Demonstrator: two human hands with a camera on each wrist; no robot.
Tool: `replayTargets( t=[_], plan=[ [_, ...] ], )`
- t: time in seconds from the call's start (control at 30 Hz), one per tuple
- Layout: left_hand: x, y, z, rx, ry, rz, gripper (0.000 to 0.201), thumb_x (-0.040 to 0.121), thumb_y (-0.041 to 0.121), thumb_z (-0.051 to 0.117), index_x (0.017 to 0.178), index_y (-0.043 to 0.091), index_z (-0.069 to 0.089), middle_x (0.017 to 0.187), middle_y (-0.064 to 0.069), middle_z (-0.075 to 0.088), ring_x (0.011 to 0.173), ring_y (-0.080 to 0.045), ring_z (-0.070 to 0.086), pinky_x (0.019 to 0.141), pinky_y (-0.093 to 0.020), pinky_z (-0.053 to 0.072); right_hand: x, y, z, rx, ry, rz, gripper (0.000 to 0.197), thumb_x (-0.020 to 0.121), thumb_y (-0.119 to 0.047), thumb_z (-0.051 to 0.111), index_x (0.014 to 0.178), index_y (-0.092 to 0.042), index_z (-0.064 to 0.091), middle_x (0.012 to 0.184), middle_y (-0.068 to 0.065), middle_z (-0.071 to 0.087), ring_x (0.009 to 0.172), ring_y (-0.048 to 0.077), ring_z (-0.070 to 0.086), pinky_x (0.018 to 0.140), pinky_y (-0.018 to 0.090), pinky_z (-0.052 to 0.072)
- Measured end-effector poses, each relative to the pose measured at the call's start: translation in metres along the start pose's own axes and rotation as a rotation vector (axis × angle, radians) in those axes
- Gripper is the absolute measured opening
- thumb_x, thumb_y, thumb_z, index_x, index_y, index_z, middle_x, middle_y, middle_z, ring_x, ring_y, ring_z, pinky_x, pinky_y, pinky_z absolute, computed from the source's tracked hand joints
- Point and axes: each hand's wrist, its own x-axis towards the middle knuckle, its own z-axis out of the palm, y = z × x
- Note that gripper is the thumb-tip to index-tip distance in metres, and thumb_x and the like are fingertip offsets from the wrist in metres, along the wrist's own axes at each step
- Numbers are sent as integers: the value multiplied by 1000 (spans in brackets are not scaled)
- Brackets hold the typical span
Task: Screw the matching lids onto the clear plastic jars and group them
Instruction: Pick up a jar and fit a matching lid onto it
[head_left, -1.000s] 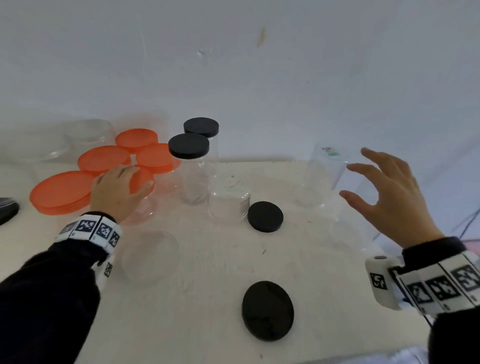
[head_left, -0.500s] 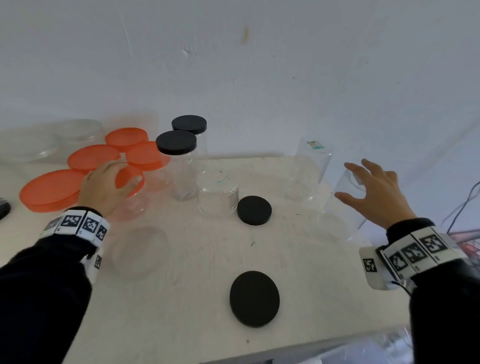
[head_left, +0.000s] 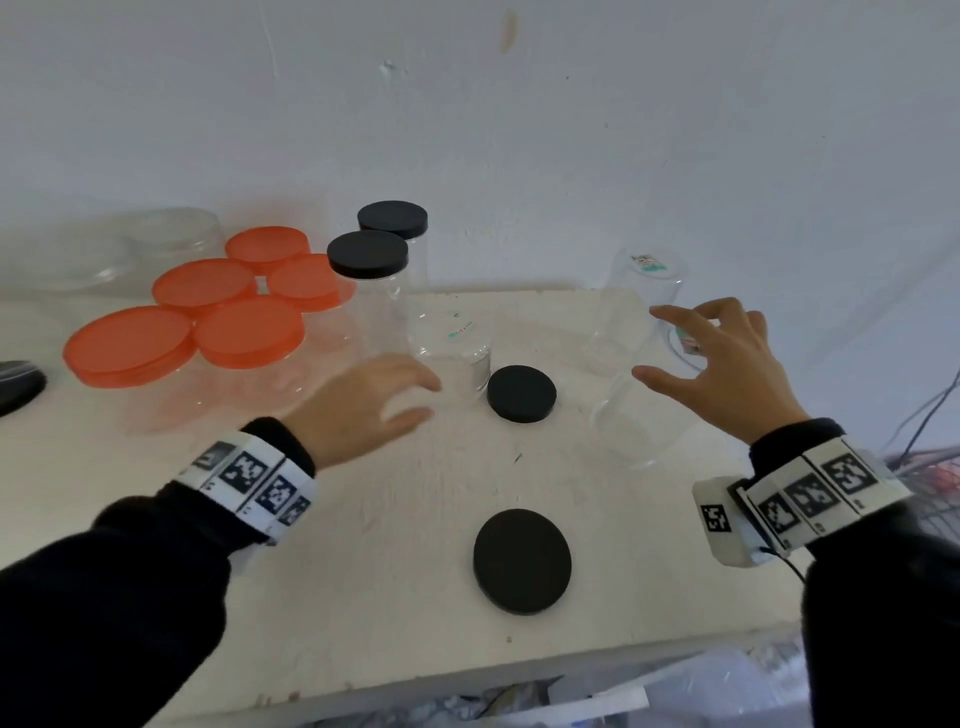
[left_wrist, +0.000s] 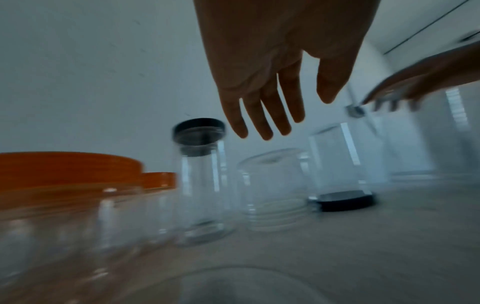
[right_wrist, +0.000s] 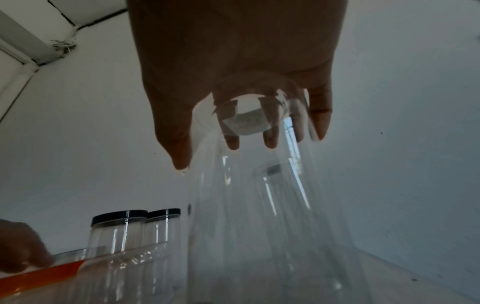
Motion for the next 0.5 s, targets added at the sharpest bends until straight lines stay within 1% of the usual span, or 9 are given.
replayTargets(
  t=[0.07,0.13,0.17,0.2,0.27,0.37,0.5],
  plan=[
    [-1,20,16,-16,-195,67,61,83,62,34,122,21,56,125,5,56,112,-5,48,99,-29,40,1,-4,2,-28,-2,-7,61,73,-47,71,129,-32,51,122,5,43,117,23,34,74,32,39],
    [-2,38,31,-8,-375,138,48,89,50,49,128,22,51,131,5,51,117,-9,47,99,-31,39,3,-7,6,-49,4,-15,60,73,-46,71,129,-32,52,121,5,44,117,25,34,73,32,37],
    [-1,45,37,-10,-444,163,47,89,44,54,131,23,48,135,5,47,121,-10,44,101,-30,37,3,-9,8,-59,10,-21,60,73,-45,71,128,-32,52,121,5,45,117,25,34,72,32,37],
    [0,52,42,-17,-492,187,50,89,41,58,134,23,46,139,5,44,124,-10,41,102,-30,36,4,-11,9,-70,14,-28,59,74,-45,71,128,-32,53,121,5,45,116,26,35,71,32,37],
    [2,60,49,-26,-548,225,61,84,40,64,138,22,40,146,4,36,131,-12,34,106,-31,33,7,-14,13,-92,12,-32,59,74,-45,71,128,-31,53,120,6,46,116,28,36,71,33,37],
    [5,62,56,-5,-608,260,77,78,43,70,142,26,32,153,3,22,136,-15,25,109,-35,30,10,-16,15,-99,18,-8,58,75,-45,70,128,-30,53,120,8,46,116,29,35,74,34,37],
    [8,60,65,9,-644,283,91,70,44,77,144,29,27,155,3,14,138,-18,21,109,-41,31,9,-15,18,-96,40,-4,56,75,-44,70,126,-29,55,119,8,47,115,30,37,74,35,38]
  ],
)
